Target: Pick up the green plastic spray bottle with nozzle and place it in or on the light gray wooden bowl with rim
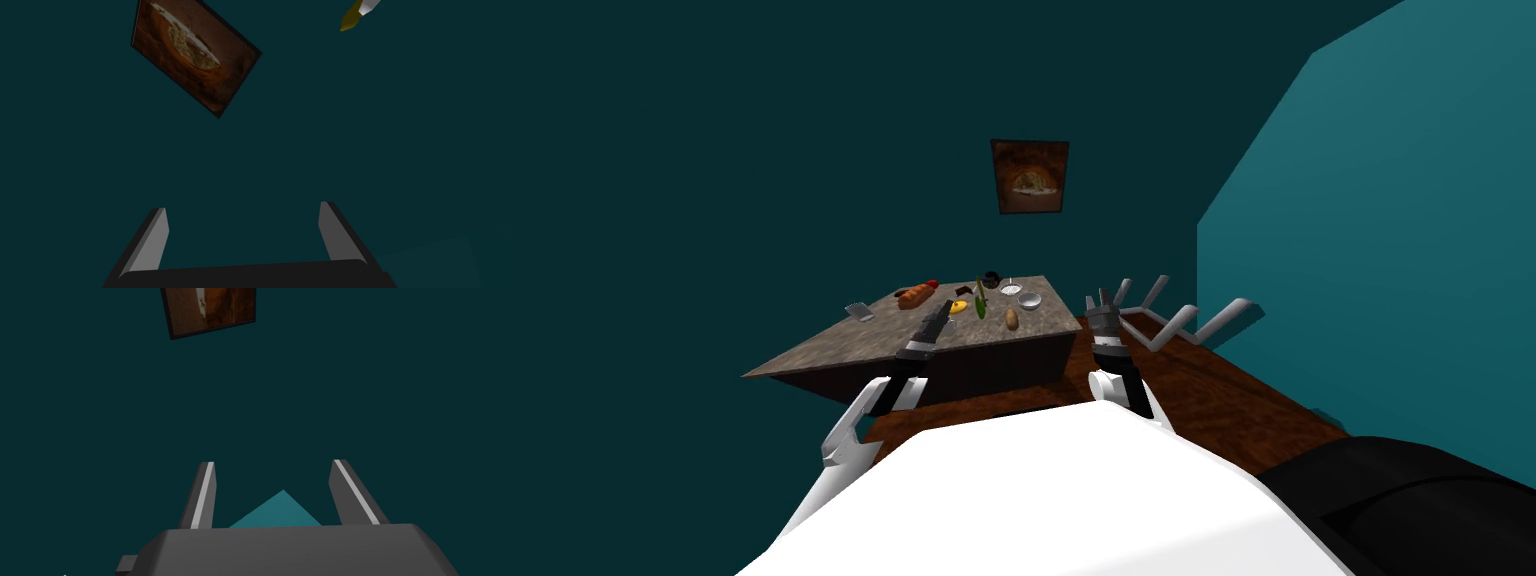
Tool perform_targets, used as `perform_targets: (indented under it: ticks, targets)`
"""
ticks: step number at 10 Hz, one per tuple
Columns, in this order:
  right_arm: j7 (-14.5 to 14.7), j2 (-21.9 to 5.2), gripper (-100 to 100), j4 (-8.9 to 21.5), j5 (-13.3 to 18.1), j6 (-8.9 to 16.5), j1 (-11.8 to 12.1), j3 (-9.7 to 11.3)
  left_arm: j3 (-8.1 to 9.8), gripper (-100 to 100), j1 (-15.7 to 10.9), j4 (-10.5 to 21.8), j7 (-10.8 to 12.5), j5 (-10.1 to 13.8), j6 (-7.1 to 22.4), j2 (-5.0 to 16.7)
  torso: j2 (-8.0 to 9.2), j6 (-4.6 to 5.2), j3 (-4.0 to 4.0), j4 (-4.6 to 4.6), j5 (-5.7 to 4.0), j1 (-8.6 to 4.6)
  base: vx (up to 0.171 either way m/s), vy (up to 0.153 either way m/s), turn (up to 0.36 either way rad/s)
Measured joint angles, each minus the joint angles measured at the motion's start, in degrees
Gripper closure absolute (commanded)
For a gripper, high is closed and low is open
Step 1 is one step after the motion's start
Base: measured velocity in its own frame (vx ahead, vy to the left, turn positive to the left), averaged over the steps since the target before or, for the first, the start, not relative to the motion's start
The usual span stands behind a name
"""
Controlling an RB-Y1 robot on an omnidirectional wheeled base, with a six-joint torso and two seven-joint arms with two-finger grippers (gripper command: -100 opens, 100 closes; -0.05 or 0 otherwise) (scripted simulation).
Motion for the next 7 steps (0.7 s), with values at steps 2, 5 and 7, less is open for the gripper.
perform_targets:
  ticks: [2, 5, 7]
  targets:
    - [0.00, 0.00, 0, 0.00, 0.00, 0.00, 0.00, 0.00, 0.62, -100, -1.16, 2.78, -1.17, -1.47, 1.24, 1.77, -0.08, -0.01, -0.04, -0.02, -0.02, -0.06, 0.019, -0.033, -0.132]
    - [0.00, 0.00, 0, 0.00, 0.00, 0.00, 0.01, 0.00, 1.28, -100, -2.38, 6.08, -2.48, -3.16, 2.75, 3.09, -0.13, -0.02, -0.07, -0.03, -0.02, -0.09, 0.024, -0.035, -0.068]
    - [0.00, 0.00, 0, 0.00, 0.00, 0.00, 0.01, 0.00, 1.87, -100, -3.06, 8.67, -3.86, -4.71, 4.38, 3.86, -0.22, -0.02, -0.13, -0.05, -0.04, -0.17, 0.058, -0.057, -0.108]
